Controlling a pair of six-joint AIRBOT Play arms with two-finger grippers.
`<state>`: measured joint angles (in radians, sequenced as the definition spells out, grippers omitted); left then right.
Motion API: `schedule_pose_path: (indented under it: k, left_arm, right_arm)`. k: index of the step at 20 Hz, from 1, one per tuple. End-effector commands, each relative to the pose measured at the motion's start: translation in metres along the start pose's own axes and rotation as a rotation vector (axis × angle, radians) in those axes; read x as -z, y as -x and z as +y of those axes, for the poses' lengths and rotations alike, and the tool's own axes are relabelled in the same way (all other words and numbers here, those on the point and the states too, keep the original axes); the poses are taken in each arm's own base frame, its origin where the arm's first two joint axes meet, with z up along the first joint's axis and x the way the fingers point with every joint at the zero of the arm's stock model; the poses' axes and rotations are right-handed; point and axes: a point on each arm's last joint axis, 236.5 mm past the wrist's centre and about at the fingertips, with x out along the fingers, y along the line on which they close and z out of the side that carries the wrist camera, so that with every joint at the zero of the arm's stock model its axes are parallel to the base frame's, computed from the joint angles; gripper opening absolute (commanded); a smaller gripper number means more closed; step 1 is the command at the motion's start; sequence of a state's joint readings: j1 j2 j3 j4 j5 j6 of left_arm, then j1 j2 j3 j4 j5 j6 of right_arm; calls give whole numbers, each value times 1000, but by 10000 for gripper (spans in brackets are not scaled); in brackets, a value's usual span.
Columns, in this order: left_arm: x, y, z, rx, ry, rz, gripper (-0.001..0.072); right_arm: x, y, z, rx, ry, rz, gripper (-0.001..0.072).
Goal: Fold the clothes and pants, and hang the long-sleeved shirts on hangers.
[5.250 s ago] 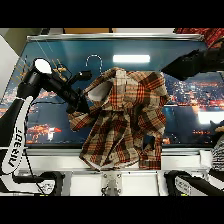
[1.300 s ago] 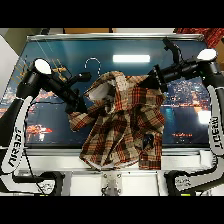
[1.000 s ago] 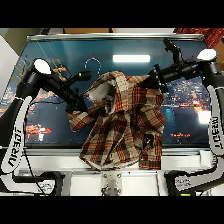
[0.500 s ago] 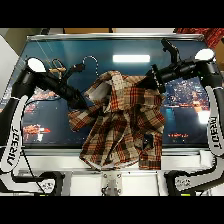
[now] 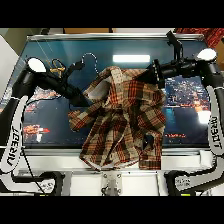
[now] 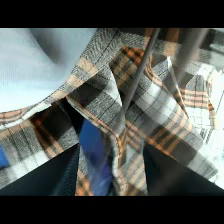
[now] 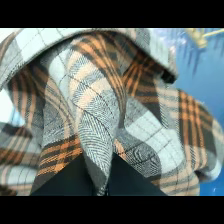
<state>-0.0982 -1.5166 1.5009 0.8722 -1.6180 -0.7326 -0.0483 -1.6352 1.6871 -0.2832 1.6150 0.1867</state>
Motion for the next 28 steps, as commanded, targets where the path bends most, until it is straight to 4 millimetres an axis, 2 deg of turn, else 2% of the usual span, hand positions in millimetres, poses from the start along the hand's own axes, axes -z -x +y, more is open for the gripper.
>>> schedule_pose_path:
  k: [1,6,8,10,13,18,20,25,26,28]
  left_arm:
    - [-1,-1,-1,0,-18,1,388]
    - [-4,2,6,-22,-8,-20,387]
    - [-6,14,14,-63,25,-58,387]
    - [-13,35,23,-133,33,-126,389]
    - [-12,59,19,-179,47,-164,390]
    - [-10,66,19,-181,134,-179,389]
    - [-11,77,29,-216,183,-221,389]
    - [-12,149,79,-407,452,-481,389]
    - [-9,152,85,-412,486,-497,389]
    - [-1,133,96,-378,529,-473,390]
  right_arm:
    - [-12,-1,-7,32,-8,-45,22]
    - [-11,-6,4,-13,-3,-35,22]
    - [-8,-5,2,-7,-33,-21,22]
    - [1,-5,1,1,-47,15,22]
    - [4,-5,-1,8,-63,26,22]
    - [3,-5,1,4,-94,28,22]
    - [3,-1,4,5,-86,38,22]
    - [-7,11,19,-4,-85,44,22]
    - [-8,12,24,-16,-81,49,22]
    - [-10,12,28,-24,-75,51,22]
